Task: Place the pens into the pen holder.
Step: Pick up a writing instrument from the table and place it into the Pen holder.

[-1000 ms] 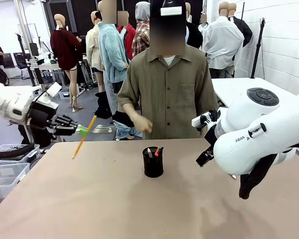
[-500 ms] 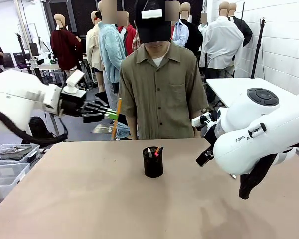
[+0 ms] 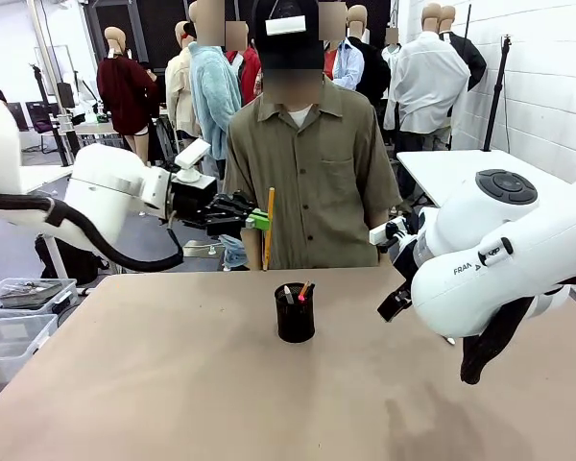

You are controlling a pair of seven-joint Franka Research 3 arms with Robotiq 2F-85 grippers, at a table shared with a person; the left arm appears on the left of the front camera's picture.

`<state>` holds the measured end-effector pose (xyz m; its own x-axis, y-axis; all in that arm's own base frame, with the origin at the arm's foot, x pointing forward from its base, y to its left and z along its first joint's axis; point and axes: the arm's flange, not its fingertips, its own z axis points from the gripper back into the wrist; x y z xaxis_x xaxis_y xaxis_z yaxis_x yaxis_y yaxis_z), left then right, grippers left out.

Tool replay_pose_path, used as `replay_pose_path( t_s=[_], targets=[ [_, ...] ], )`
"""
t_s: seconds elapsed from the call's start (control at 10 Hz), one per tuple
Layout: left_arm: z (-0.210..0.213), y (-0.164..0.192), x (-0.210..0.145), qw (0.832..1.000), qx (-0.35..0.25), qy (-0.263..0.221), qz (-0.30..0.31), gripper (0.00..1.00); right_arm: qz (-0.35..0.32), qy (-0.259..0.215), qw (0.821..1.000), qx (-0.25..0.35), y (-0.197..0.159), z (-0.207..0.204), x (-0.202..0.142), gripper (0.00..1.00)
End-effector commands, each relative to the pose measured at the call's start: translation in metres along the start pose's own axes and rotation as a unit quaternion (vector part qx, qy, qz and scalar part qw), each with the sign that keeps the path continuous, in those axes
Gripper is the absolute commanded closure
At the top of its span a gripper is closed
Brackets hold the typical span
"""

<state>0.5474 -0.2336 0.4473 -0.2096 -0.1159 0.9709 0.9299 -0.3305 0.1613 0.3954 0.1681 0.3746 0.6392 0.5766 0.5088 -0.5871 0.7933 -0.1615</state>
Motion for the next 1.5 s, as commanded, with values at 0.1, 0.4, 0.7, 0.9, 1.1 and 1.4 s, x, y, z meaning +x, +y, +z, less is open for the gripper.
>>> replay_pose_path(
  t_s=[0.1,0.4,0.7,0.9,1.1,1.4],
  targets=[
    [0.007,-0.013,0.007,1.0,0.007,0.006,-0.025,1.0,0.0,0.001,1.0,0.0,0.0,0.0,-0.001,0.0],
    [-0.016,0.017,-0.015,1.0,-0.008,0.015,-0.01,1.0,0.0,0.001,1.0,0.0,0.0,0.0,-0.001,0.0],
    [-0.022,0.049,-0.03,1.0,-0.014,-0.003,-0.019,1.0,0.0,0.001,1.0,0.0,0.0,0.0,-0.001,0.0],
    [-0.03,0.065,-0.047,1.0,-0.029,-0.011,-0.001,1.0,0.0,0.001,1.0,0.0,0.0,0.0,-0.001,0.0],
    [-0.036,0.077,-0.068,0.999,-0.037,-0.01,0.031,1.0,0.0,0.001,1.0,0.0,0.0,0.0,-0.001,0.0],
    [-0.039,0.076,-0.089,0.998,-0.042,-0.003,0.056,1.0,0.0,0.001,1.0,0.0,0.0,0.0,-0.001,0.0]
  ],
)
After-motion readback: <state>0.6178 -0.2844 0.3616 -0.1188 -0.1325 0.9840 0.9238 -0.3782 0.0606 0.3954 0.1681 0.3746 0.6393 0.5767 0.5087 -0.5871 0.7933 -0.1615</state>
